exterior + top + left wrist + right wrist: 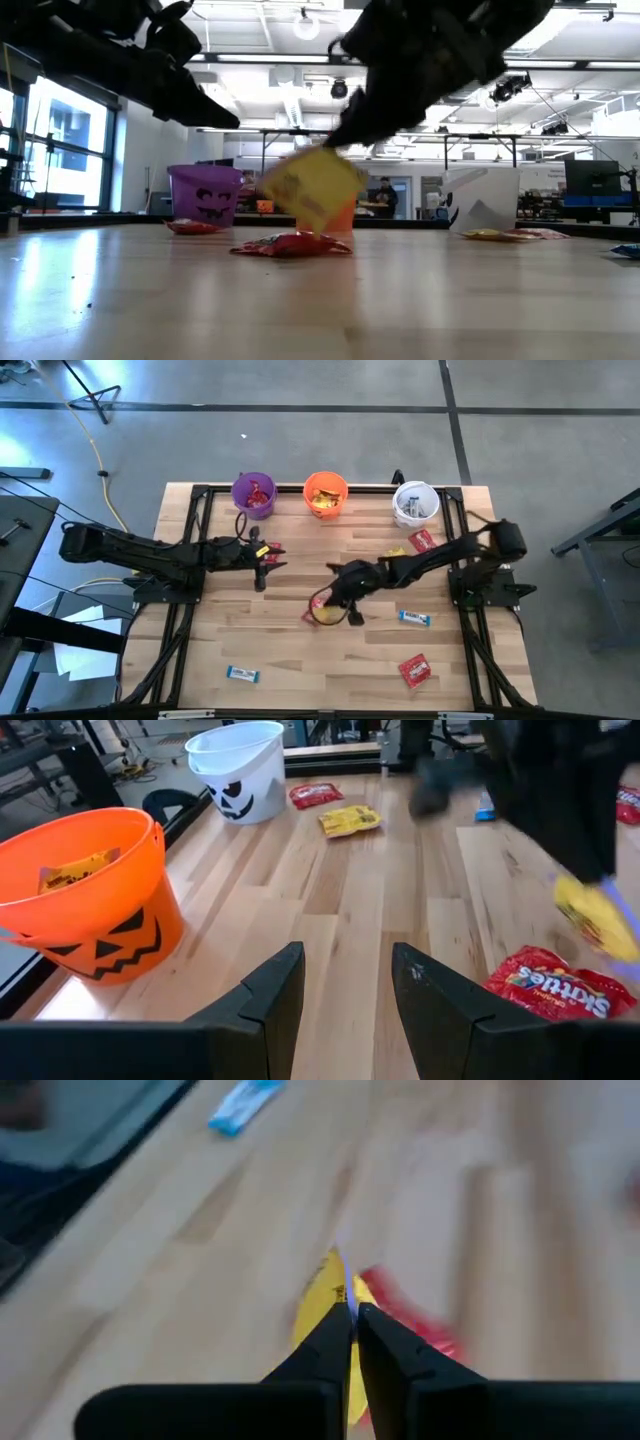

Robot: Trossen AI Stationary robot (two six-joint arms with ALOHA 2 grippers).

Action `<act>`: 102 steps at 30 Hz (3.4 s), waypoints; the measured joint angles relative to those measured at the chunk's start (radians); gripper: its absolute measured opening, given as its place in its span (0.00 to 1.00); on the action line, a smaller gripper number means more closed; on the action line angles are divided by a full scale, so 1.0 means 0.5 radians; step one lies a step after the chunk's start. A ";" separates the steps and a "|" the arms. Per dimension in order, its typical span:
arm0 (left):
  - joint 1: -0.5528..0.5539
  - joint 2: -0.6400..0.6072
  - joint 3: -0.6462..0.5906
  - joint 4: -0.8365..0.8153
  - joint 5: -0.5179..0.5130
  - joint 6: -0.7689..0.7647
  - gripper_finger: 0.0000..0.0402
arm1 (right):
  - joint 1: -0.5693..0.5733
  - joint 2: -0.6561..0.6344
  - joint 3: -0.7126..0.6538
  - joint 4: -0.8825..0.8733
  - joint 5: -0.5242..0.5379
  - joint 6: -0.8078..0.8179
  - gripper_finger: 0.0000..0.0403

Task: Sort candy
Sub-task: Put the yellow candy into the orange bucket, then put the red candy into the violet bucket

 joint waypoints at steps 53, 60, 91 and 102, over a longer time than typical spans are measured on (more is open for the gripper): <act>-0.069 0.055 0.001 0.096 0.002 0.061 0.35 | -1.308 0.278 1.086 -0.835 0.515 -0.365 0.39; -0.140 0.055 0.001 0.094 0.001 0.067 0.35 | -1.197 0.132 0.946 -0.877 0.566 -0.458 0.08; -0.356 0.695 0.004 0.626 0.001 0.099 0.35 | 0.410 -1.080 -0.472 -1.568 1.043 1.382 0.00; -0.356 0.694 0.003 0.638 0.001 0.101 0.35 | 1.052 -1.079 -0.470 -1.640 0.843 2.467 0.00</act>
